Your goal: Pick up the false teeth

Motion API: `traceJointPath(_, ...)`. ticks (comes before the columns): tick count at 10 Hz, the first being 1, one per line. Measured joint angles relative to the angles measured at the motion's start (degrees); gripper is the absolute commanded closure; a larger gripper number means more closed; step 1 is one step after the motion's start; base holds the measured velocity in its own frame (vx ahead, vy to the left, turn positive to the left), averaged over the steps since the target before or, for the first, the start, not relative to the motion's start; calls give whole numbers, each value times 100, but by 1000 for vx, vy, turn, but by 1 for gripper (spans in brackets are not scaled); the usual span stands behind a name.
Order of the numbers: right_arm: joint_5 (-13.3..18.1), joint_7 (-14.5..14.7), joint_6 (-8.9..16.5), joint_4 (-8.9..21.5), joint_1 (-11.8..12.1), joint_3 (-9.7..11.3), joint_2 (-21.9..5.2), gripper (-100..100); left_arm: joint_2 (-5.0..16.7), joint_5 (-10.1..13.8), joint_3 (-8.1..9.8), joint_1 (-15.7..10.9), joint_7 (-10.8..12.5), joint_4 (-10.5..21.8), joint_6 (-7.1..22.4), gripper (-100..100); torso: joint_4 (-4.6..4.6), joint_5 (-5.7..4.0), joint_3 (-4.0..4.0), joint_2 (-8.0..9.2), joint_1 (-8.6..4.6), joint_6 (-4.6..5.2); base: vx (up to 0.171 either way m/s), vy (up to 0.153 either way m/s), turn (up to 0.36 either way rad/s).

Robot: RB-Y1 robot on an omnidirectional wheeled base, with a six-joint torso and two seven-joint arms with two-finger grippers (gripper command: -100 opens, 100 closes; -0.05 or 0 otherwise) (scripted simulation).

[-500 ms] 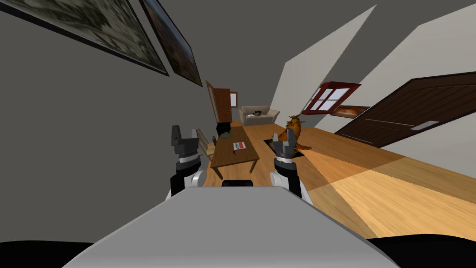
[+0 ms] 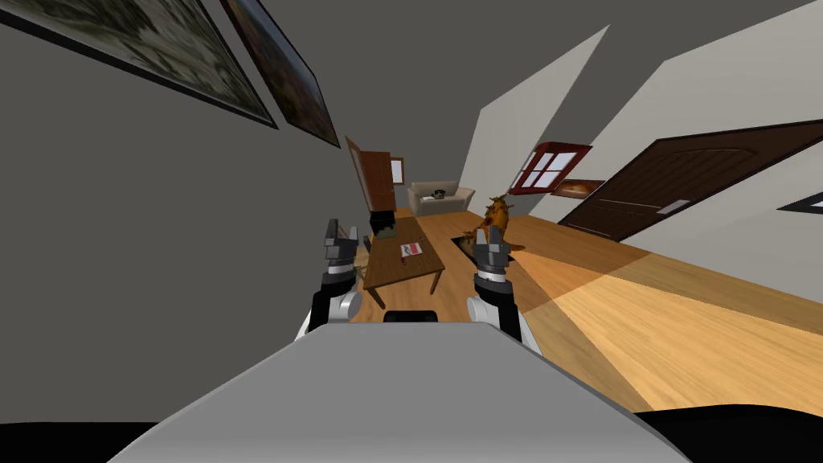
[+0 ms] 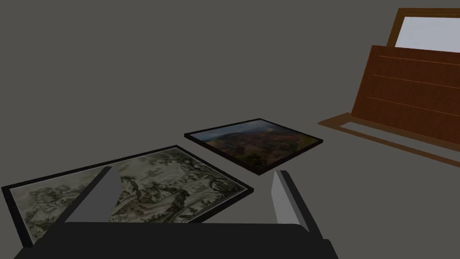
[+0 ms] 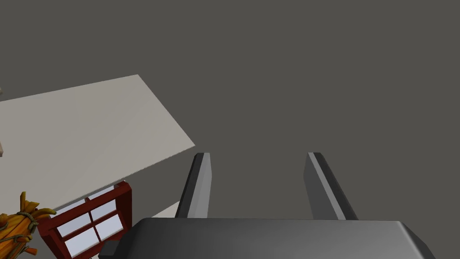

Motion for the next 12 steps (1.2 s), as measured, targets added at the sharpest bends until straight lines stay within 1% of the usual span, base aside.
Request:
traceJointPath(1,0,0,0,0,0,0,0,0,108,51,13,-78,36,72,173,-100,0,1,-2,-3,7,-1,-61,75,-144)
traceJointPath(2,0,0,0,0,0,0,0,0,174,58,-58,-135,47,208,289,-100,-1,2,-2,-3,7,-1,-41,48,-69)
traceJointPath(3,0,0,0,0,1,0,0,0,192,64,-73,-223,41,295,392,-100,-1,0,-5,-9,-1,-2,-34,38,-120)
traceJointPath(4,0,0,0,0,1,0,0,0,263,94,-61,-351,60,480,485,-100,-3,-1,-8,-13,-4,-1,-58,55,-180)
traceJointPath(5,0,0,0,0,0,0,0,0,327,103,-120,-434,69,673,575,-100,-2,0,-5,-8,-1,-1,-58,80,-261)
traceJointPath(6,0,0,0,0,0,0,0,0,388,108,-187,-550,66,898,665,-100,-1,2,-4,-7,7,0,-40,59,-82)
traceJointPath(7,0,0,0,0,1,-1,0,0,421,124,-190,-629,70,995,799,-100,-2,1,-6,-12,3,-4,-36,39,-104)
traceJointPath(8,0,0,0,0,1,0,0,0,506,159,-184,-715,97,1122,966,-100,-3,0,-8,-14,-2,-2,-25,29,-77)
traceJointPath(9,0,0,0,0,1,0,0,0,538,169,-196,-762,111,1232,1040,-100,-4,-1,-10,-18,-8,-4,-29,36,-153)
traceJointPath(10,0,0,0,0,1,0,0,0,587,185,-212,-893,119,1422,1139,-100,-4,-1,-11,-19,-6,-1,-39,57,-279)
traceJointPath(11,0,0,0,0,1,0,0,0,676,215,-238,-1001,141,1567,1300,-100,-3,0,-9,-16,0,-1,-33,51,-83)
traceJointPath(12,0,0,0,0,2,-1,0,0,728,235,-243,-1064,163,1699,1412,-100,-4,1,-10,-17,0,-5,-31,37,-127)
